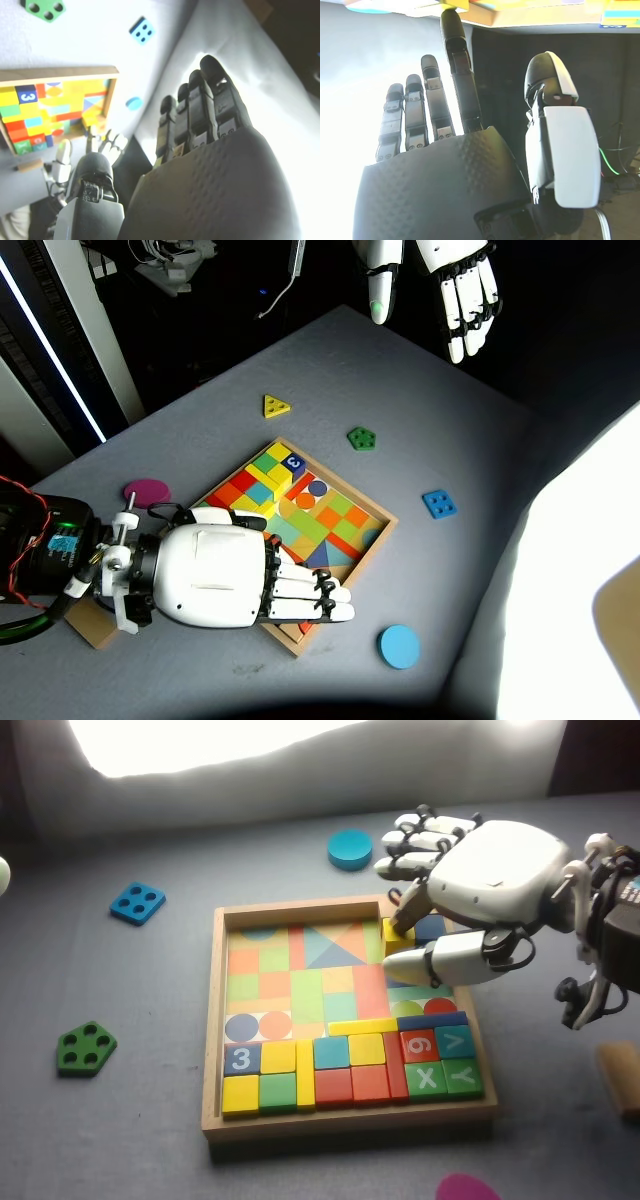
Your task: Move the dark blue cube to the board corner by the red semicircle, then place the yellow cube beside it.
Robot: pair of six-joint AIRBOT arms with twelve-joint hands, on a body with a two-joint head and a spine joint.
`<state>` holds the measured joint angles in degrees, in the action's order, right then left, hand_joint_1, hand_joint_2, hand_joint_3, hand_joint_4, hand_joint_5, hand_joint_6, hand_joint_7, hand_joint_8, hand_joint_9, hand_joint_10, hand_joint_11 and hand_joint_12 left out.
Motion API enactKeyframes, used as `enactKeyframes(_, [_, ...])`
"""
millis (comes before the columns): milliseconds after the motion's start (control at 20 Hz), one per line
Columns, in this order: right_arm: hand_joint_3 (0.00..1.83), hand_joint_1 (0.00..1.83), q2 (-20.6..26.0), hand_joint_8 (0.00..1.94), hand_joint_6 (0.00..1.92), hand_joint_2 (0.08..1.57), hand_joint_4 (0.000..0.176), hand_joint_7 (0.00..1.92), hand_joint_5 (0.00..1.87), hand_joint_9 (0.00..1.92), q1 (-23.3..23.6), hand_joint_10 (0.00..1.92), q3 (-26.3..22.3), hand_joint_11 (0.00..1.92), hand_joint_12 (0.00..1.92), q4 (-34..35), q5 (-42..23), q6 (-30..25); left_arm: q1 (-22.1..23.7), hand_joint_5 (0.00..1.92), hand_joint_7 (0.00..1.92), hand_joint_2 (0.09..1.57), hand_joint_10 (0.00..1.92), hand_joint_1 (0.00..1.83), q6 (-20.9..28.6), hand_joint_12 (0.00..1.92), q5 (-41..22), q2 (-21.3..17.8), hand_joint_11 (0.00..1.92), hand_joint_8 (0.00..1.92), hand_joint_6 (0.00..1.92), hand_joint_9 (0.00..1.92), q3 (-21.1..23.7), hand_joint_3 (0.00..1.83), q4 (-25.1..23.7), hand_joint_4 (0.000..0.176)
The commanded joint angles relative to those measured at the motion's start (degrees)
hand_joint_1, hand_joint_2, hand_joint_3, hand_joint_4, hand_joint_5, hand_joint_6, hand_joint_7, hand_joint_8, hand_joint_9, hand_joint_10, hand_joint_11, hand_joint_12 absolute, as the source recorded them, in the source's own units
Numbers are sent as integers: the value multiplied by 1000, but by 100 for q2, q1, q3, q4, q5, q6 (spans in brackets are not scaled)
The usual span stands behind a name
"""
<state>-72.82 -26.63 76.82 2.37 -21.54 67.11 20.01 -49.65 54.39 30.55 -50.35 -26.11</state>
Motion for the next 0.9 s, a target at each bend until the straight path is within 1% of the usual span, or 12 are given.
enactKeyframes(0, [1, 42, 80, 5, 6, 1186, 0, 269, 877, 68, 0, 12, 56, 10, 5, 18, -345, 93, 79, 128, 117, 1229, 6, 0, -9, 709, -497, -2, 0, 3, 3, 163, -20, 1, -173, 21])
enactKeyframes(50, [2, 38, 82, 2, 3, 1187, 0, 263, 871, 61, 2, 8, 56, 1, 2, 18, -380, 97, 79, 127, 114, 1231, 2, 0, -9, 695, -497, -2, 0, 1, 2, 157, -21, 1, -173, 22])
enactKeyframes(100, [1, 27, 81, 4, 6, 1187, 0, 268, 879, 74, 16, 14, 54, 21, 11, 18, -447, 95, 79, 135, 119, 1231, 3, 0, -9, 692, -497, -2, 0, 3, 5, 159, -21, 1, -173, 17])
enactKeyframes(150, [1, 29, 80, 2, 4, 1186, 0, 263, 875, 68, 27, 11, 54, 17, 11, 19, -490, 91, 79, 131, 119, 1225, 3, 0, -9, 692, -497, -2, 0, 2, 3, 160, -21, 0, -173, 20])
enactKeyframes(300, [0, 21, 80, 2, 4, 1182, 0, 266, 876, 66, 182, 9, 54, 5, 13, 19, -739, 54, 79, 117, 108, 1223, 1, 0, -9, 666, -497, -2, 0, 0, 0, 158, -24, 0, -174, 16])
enactKeyframes(350, [0, 25, 81, 4, 6, 1181, 0, 271, 880, 67, 251, 10, 54, 5, 14, 19, -866, 54, 79, 128, 114, 1227, 4, 0, -9, 663, -497, -2, 0, 3, 5, 163, -24, 0, -175, 18])
enactKeyframes(400, [0, 24, 85, 4, 7, 1180, 0, 273, 883, 67, 336, 10, 54, 6, 17, 23, -920, 30, 79, 127, 110, 1228, 3, 0, -9, 690, -497, -2, 0, 1, 3, 164, -24, 1, -175, 19])
enactKeyframes(450, [0, 27, 99, 4, 6, 1182, 0, 273, 880, 68, 413, 10, 54, 0, 16, 62, -954, -32, 79, 127, 121, 1223, 3, 0, -9, 715, -497, -2, 0, 4, 2, 167, -24, 0, -175, 15])
enactKeyframes(550, [1, 16, 153, 4, 3, 1188, 0, 274, 874, 66, 570, 9, 54, 0, 1, 108, -955, -195, 79, 117, 105, 1219, 0, 0, -9, 665, -497, -2, 0, 0, 0, 152, -24, 0, -175, 15])
enactKeyframes(650, [1, 14, 231, 2, 2, 1186, 0, 273, 873, 68, 681, 9, 50, 2, 2, 114, -948, -292, 79, 144, 121, 1227, 4, 0, -9, 696, -496, -2, 0, 4, 7, 166, -24, 1, -175, 19])
enactKeyframes(700, [0, 17, 296, 3, 3, 1186, 0, 275, 874, 73, 725, 11, 33, 0, 1, 114, -896, -342, 80, 136, 119, 1225, 3, 0, -9, 715, -496, -1, 0, 2, 2, 165, -24, 0, -175, 18])
enactKeyframes(850, [0, 20, 686, 1, 0, 1184, 0, 263, 866, 80, 861, 14, -266, 1, 0, 114, -636, -382, 80, 124, 127, 1224, 4, 0, -9, 720, -486, 1, 0, 4, 0, 169, -13, 0, -174, 16])
